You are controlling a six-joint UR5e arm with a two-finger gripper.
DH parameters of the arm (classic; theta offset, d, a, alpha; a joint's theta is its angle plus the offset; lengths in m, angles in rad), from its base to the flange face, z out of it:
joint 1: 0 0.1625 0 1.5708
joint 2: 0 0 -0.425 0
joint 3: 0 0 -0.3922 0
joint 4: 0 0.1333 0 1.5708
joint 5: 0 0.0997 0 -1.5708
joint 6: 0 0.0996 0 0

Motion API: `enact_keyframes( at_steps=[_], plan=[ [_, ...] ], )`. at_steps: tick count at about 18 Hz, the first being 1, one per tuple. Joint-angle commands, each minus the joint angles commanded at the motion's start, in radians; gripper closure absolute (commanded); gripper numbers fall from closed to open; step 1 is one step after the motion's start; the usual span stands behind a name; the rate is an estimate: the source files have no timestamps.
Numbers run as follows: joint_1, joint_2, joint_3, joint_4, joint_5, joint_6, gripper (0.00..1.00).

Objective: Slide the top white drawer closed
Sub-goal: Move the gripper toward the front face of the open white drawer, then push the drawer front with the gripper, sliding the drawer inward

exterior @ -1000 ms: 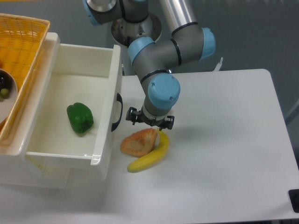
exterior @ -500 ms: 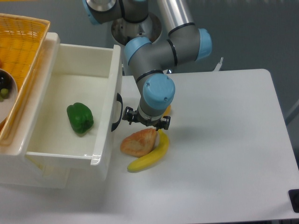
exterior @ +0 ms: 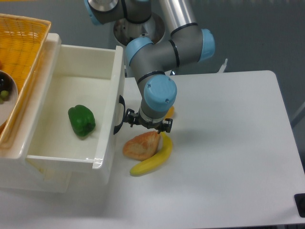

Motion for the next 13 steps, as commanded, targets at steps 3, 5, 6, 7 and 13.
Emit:
enact_keyframes(
  at_steps=[3,5,6,7,13],
  plan=[
    [-0.003,0.002,0.0,0.0,-0.005,0.0,0.0],
    [-0.003,0.002,0.0,0.0,-0.012,-0.002,0.0],
    [-0.003,0.002,0.0,0.0,-0.014,0.0,0.0],
    [-0.003,0.003,0.0,0.0,-0.014,0.0,0.0],
    [-0.005,0.005,0.006,-0.003,-0.025,0.0,0.0]
  ],
)
